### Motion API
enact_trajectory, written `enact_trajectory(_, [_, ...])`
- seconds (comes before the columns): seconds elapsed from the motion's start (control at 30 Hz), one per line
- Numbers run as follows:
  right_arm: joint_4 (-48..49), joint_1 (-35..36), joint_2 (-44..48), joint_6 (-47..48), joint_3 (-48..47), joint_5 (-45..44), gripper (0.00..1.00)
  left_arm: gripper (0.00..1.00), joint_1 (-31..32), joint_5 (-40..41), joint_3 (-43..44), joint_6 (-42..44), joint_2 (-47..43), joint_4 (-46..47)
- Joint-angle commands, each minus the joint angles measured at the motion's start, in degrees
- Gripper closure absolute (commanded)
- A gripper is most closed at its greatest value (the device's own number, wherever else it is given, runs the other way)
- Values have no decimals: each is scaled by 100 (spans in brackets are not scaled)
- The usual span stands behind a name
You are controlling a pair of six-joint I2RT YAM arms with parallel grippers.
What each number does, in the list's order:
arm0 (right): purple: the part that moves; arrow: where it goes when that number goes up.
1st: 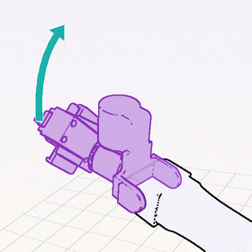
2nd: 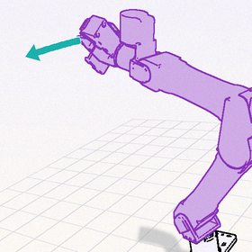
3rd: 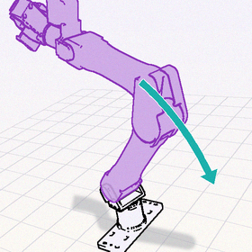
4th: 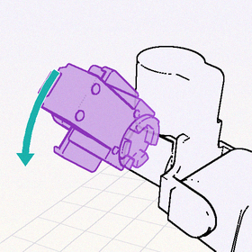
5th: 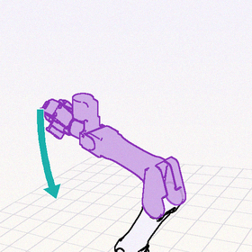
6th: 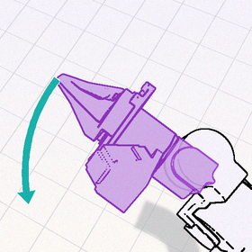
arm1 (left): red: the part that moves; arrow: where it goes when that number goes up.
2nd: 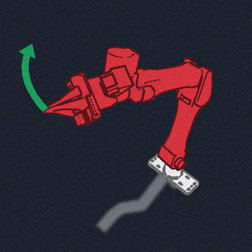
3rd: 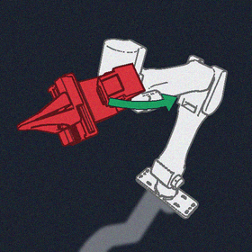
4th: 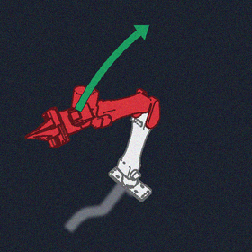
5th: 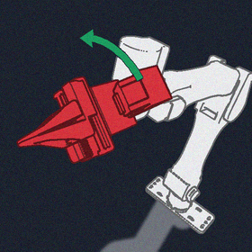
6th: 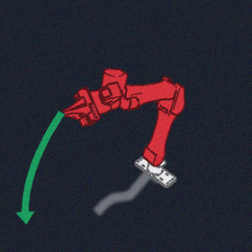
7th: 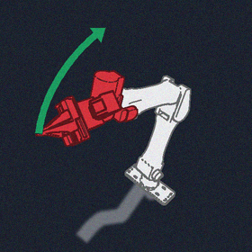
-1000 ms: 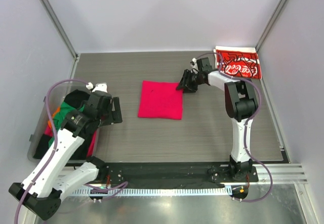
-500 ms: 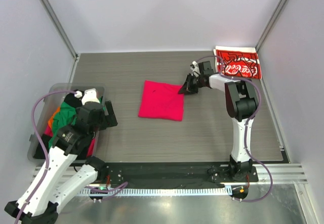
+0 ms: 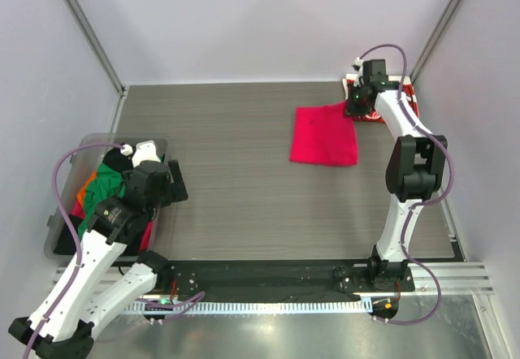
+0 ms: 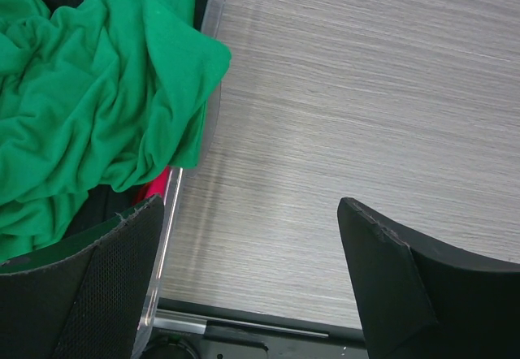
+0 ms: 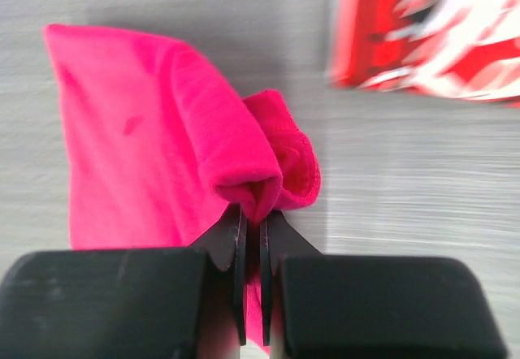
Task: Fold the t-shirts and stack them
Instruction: Neatly place the folded tshirt to the corner
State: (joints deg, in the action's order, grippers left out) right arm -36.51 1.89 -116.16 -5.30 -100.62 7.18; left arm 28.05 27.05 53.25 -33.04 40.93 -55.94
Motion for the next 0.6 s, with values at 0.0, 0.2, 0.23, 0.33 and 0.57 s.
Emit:
enact_trajectory(0.0, [-198, -48, 357, 758, -693, -911, 99, 12, -28, 169, 45, -98, 3, 224])
enact_trajectory(0.2, [-207, -267, 217, 1154, -1564, -903, 99, 14, -37, 169, 53, -98, 65, 224])
enact_trajectory(0.23, [-216, -294, 208, 1189, -1662, -876, 99, 14, -45, 161, 53, -98, 73, 215])
enact_trajectory(0.33, [-260, -400, 138, 1242, -2083, -788, 99, 15, -98, 143, 45, -89, 56, 215])
enact_trajectory(0.57, [-321, -523, 102, 1260, -2831, -437, 99, 16, -212, 55, 45, -45, 126, 259])
